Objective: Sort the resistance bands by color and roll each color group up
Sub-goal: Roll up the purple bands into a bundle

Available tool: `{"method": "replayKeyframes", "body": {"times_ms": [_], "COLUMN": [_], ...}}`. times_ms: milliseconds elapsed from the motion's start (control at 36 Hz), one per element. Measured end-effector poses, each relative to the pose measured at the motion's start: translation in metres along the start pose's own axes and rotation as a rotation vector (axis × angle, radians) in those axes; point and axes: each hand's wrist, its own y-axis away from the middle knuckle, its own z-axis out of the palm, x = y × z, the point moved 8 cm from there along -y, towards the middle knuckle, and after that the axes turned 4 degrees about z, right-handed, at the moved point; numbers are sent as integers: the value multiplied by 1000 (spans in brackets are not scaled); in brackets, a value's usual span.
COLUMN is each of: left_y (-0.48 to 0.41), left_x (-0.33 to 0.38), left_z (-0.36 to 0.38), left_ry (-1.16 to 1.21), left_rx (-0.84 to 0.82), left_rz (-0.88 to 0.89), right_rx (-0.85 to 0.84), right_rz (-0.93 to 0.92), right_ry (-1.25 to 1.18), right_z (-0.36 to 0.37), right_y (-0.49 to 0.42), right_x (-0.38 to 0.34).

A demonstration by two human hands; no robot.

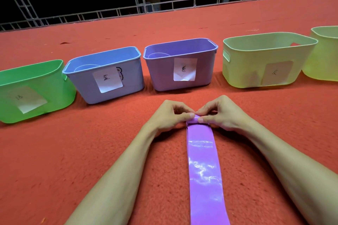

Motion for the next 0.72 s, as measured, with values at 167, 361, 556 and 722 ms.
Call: {"method": "replayKeyframes", "body": {"times_ms": [167, 361, 556, 722], "left_y": [-2, 0, 5, 6], "left_x": [-4, -12, 7, -1], "left_z": [-1, 3, 7, 8], "left_ry": [-255, -408, -371, -273], "left_rx": [-67, -159, -110, -86], "left_rz": [-31, -74, 33, 42], "right_rx": [-14, 1, -8, -42], "right_rz": [22, 45, 58, 48], "right_ry": [-8, -33, -93, -170], "right_z": [1, 2, 3, 3], "right_y": [2, 3, 5, 9], "right_x": [-2, 1, 3, 1]}}
